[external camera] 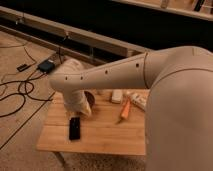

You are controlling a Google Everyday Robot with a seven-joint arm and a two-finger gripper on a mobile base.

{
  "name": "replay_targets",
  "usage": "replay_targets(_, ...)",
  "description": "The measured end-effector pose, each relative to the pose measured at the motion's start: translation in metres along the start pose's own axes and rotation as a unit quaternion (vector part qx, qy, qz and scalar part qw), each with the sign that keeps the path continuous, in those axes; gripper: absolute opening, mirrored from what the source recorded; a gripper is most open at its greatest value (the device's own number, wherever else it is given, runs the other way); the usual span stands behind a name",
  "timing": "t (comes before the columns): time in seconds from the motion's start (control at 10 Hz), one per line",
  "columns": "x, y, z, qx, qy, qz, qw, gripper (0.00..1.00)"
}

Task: Push the eraser across the table

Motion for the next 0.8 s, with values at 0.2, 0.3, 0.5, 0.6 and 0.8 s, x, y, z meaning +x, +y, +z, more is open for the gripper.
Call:
replay_targets(0.2, 0.014, 0.015, 0.016, 0.002, 0.000, -0.017, 0.9999, 0.65)
replay_targets(0.3, 0.018, 0.021, 0.023, 0.003, 0.000, -0.023, 0.9997, 0.65)
replay_targets(0.5, 0.030, 0.043, 0.045, -0.001, 0.008, -0.038, 0.9992, 0.65)
replay_targets(0.6, 0.033, 0.054, 0.054, -0.005, 0.011, -0.043, 0.9990, 0.65)
replay_targets(0.8, 0.035, 0.072, 0.072, -0.010, 0.017, -0.052, 0.9985, 0.65)
